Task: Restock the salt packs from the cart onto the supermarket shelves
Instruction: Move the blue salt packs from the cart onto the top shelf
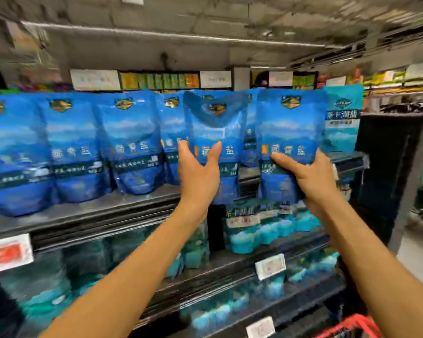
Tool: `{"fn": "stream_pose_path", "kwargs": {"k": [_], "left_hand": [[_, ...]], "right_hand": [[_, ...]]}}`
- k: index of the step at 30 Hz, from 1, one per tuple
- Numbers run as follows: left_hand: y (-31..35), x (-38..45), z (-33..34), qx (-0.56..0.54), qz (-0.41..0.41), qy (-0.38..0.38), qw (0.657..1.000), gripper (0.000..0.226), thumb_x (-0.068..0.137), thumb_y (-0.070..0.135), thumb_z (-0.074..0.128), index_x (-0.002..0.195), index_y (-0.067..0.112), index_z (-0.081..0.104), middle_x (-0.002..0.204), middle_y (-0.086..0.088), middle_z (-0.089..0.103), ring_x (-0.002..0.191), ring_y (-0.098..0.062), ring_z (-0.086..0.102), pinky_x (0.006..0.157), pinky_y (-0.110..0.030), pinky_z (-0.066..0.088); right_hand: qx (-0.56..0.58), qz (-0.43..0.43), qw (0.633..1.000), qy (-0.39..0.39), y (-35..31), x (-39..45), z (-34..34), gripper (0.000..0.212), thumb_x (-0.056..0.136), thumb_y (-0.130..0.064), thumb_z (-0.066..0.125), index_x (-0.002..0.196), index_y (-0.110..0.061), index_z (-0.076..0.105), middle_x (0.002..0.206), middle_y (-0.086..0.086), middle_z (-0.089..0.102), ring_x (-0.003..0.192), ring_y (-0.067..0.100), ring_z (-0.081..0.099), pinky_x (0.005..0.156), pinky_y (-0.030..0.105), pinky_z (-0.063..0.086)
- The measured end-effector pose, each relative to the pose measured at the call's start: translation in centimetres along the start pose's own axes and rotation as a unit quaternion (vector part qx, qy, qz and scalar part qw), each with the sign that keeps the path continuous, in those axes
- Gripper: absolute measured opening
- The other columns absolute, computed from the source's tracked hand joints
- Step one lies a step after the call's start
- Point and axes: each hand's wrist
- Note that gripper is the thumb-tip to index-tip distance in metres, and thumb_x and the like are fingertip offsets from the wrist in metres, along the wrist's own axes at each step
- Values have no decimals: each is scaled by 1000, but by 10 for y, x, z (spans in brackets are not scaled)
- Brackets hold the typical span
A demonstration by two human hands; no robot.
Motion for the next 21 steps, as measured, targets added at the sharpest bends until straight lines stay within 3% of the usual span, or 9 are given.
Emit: {"fn": "stream_pose_path", "kwargs": {"k": [3,5,7,9,11,13,15,19,21], "left_hand": [[-2,28,17,6,-17,25,1000,36,91,28,68,109,6,46,98,3,56,94,-19,50,76,-10,42],[-6,41,30,33,-17,22,999,49,92,33,66,124,4,43,120,-4,58,111,-24,52,91,-25,41],[-12,47,41,63,-17,22,998,62,94,33,63,140,2,34,140,-15,49,126,-28,48,89,-22,33],[-19,48,45,76,-16,29,997,51,96,28,60,133,2,37,131,-15,55,119,-28,51,75,-22,30],[-28,46,43,94,-9,17,995,28,97,20,59,109,9,37,93,-4,57,87,-25,54,63,-31,27],[-35,47,33,146,1,-38,989,32,94,14,61,98,11,30,78,4,48,67,-15,45,59,-22,37],[-37,46,22,224,18,-111,968,41,89,16,69,98,15,29,90,1,58,71,-15,51,54,-4,38],[-34,39,5,380,23,-165,910,55,78,37,80,102,9,40,95,-12,61,90,-34,59,75,-41,50],[-31,37,5,433,53,-143,888,53,77,41,79,93,10,40,88,-12,57,92,-39,58,70,-40,45]], "right_hand": [[20,1,1000,-13,1,50,18,24,73,-12,84,94,-19,75,99,0,78,90,17,74,77,33,60],[26,6,999,-27,4,79,26,26,74,-11,83,97,-16,74,97,-1,78,88,17,74,77,32,60],[26,13,999,-40,14,100,33,32,73,-8,83,104,-10,73,98,2,78,88,19,73,77,34,60],[13,30,997,-63,27,107,37,30,74,-5,81,103,-8,73,95,1,78,85,17,73,78,35,58],[-17,53,992,-109,41,105,34,24,76,-5,79,97,-14,73,93,-2,78,85,13,73,81,35,57],[-60,56,985,-149,44,103,25,26,77,-7,79,100,-18,72,102,-2,77,88,11,73,82,30,59],[-143,26,972,-186,40,102,12,29,80,-15,80,106,-22,71,105,-8,76,88,3,71,77,17,56],[-259,-29,946,-193,38,95,4,30,81,-23,81,108,-21,69,66,-25,67,57,-13,57,57,3,40],[-266,-22,948,-173,38,93,8,35,79,-25,83,111,-21,71,81,-14,72,61,-3,59,64,18,51]]}}
Point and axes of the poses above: each hand's wrist, its own x-axis towards the middle knuckle, its own z-axis out of the palm, y = z × x
